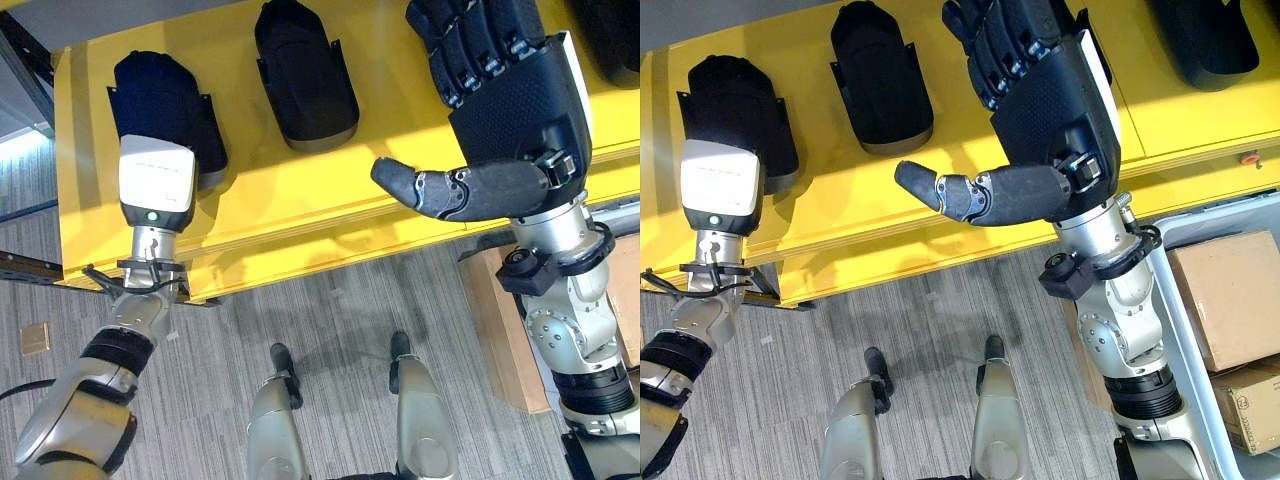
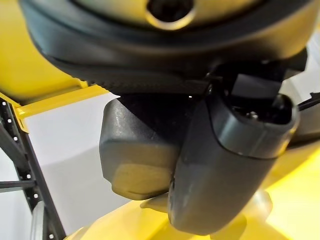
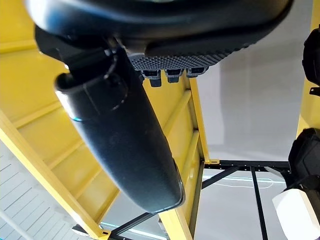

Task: Move parts from the plastic box to the shelf.

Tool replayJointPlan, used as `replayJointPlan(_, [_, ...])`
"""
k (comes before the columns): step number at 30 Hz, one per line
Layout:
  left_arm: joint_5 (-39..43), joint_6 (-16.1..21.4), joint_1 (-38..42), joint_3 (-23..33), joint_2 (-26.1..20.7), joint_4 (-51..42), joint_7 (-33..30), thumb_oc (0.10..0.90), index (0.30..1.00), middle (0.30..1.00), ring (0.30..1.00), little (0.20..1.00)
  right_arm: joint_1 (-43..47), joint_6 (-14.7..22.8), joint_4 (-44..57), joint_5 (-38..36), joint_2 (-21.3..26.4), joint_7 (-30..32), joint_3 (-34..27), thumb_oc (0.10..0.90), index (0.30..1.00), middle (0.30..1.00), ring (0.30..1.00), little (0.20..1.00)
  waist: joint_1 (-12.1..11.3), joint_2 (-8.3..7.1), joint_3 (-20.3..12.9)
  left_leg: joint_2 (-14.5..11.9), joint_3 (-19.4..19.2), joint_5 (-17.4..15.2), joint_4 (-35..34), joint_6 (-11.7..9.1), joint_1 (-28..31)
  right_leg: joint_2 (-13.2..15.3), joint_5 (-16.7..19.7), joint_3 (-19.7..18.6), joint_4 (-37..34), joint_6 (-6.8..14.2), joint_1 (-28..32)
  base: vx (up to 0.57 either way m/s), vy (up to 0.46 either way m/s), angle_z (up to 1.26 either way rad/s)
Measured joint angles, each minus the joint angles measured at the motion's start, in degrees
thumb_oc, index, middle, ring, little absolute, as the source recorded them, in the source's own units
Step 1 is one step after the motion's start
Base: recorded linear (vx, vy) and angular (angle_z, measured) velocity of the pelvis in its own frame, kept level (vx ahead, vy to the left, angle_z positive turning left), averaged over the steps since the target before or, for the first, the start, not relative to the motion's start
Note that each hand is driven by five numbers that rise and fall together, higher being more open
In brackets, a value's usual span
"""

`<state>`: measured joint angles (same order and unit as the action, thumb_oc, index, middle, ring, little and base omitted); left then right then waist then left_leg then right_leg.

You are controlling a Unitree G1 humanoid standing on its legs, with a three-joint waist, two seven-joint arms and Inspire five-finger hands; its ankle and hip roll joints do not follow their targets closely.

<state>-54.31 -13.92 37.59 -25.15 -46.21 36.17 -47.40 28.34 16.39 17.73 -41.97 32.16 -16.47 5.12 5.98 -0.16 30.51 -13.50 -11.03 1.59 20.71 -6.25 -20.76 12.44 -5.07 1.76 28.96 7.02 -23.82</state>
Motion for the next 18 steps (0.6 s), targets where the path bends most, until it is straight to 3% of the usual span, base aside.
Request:
replayJointPlan(6, [0.07,-0.03,-0.91,0.13,0.0,3.4,-1.56,0.4,0.3,0.3,0.3,0.3,0.01,-0.43,0.0,0.01,0.27,-0.01,0.64,0.9,1.0,1.0,1.0,1.0,-0.03,0.47,-0.02,0.01,-1.11,-0.17,-0.12,-0.08,1.15,-0.02,-0.12,-1.06,0.24,0.08,0.15,0.02,0.018,-0.07])
replayJointPlan(18, [3.99,-4.5,-2.98,0.7,0.0,4.64,-1.79,0.4,0.3,0.3,0.3,0.3,0.94,-1.85,0.0,0.12,0.85,1.12,1.07,0.9,1.0,1.0,1.0,1.0,0.03,0.84,-0.01,-0.01,-1.19,-0.48,-0.09,0.02,1.73,-0.02,-1.04,-1.28,1.34,-0.49,0.06,0.0,0.003,-0.01])
